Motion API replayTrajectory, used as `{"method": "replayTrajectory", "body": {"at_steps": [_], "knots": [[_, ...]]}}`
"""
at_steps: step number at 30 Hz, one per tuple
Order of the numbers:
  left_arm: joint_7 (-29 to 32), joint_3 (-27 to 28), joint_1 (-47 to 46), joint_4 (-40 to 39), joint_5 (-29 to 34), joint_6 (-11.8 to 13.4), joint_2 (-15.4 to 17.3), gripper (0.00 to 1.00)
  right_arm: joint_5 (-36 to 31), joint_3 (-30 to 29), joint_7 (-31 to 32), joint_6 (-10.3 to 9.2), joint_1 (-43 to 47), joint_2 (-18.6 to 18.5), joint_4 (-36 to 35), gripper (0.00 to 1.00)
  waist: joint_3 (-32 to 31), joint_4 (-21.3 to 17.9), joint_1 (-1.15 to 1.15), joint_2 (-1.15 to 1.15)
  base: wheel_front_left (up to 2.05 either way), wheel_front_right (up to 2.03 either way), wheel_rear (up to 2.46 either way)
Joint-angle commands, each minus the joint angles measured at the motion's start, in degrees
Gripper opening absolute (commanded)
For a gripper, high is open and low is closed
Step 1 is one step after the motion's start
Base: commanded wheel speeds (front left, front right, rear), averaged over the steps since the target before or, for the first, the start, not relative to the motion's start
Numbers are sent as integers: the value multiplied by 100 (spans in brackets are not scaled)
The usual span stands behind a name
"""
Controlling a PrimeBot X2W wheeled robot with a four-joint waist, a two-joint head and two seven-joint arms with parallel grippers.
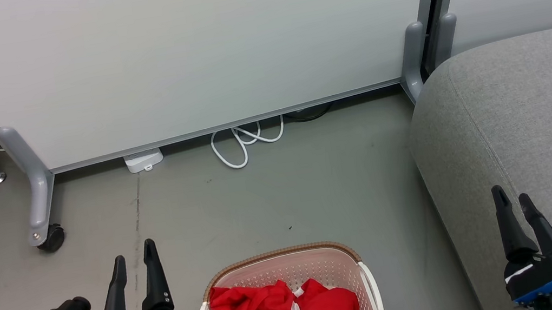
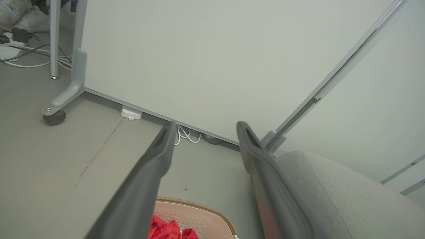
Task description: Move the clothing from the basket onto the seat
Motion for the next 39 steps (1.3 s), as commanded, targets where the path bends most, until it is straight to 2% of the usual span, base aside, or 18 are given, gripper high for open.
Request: {"method": "replayTrajectory", "body": {"at_steps": [1,26,39], "knots": [[-58,-45,-151,-43,157,20,60,100,-180,-15,-44,15,-119,-40,-43,100,-1,1,0,0,0,0,0],[-419,-213,-187,307,1294,91,26,100,-1752,-11,-382,17,-66,-53,-21,100,-28,11,0,0,0,0,0],[-582,-217,-171,398,1760,26,-47,100,-2434,10,-526,18,-61,-56,-4,100,-38,16,0,0,0,0,0]]}}
